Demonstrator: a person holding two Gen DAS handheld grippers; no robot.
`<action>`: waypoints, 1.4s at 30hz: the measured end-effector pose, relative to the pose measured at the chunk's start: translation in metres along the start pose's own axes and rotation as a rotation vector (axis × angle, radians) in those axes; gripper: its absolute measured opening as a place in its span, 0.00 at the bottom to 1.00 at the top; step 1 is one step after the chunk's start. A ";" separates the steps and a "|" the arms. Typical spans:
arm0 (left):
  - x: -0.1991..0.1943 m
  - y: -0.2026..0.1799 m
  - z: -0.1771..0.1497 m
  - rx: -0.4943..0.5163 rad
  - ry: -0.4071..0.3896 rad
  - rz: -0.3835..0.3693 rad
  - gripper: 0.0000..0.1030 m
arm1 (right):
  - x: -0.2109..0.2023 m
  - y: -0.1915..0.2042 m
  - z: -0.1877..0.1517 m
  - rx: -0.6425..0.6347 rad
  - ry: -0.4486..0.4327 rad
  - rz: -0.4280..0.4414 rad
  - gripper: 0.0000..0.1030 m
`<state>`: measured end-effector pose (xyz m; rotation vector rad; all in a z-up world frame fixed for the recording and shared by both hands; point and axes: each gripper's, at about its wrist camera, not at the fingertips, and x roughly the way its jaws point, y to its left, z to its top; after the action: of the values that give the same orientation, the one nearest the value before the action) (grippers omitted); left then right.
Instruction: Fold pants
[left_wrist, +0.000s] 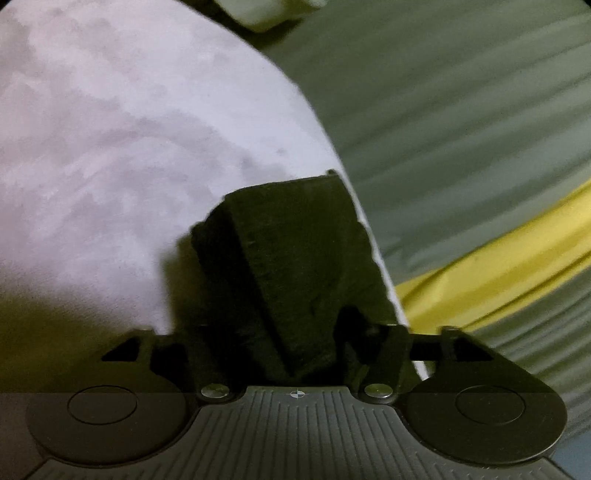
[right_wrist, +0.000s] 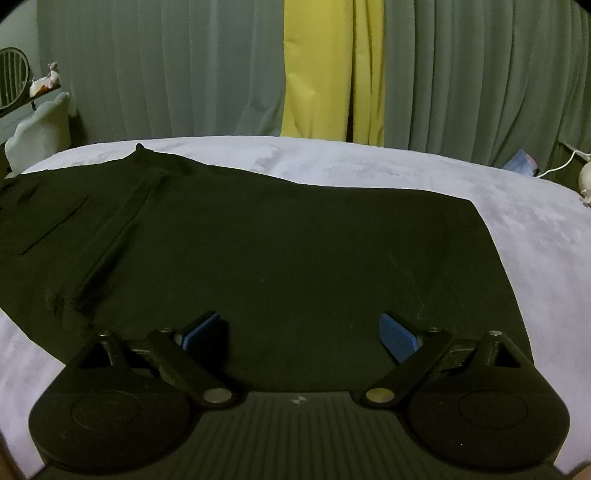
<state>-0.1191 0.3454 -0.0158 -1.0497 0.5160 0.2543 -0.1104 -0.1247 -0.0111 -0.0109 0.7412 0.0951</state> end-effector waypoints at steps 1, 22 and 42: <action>0.003 0.000 0.001 -0.014 0.006 0.001 0.69 | 0.000 0.000 0.001 0.001 0.002 0.000 0.90; -0.088 -0.284 -0.131 0.825 0.032 -0.235 0.25 | -0.052 -0.069 0.025 0.267 -0.134 -0.036 0.90; -0.006 -0.321 -0.403 1.445 0.365 0.025 0.90 | -0.075 -0.152 0.011 0.506 -0.183 0.054 0.90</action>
<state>-0.0976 -0.1620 0.0718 0.3381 0.8301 -0.2996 -0.1442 -0.2816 0.0438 0.4946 0.5658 -0.0419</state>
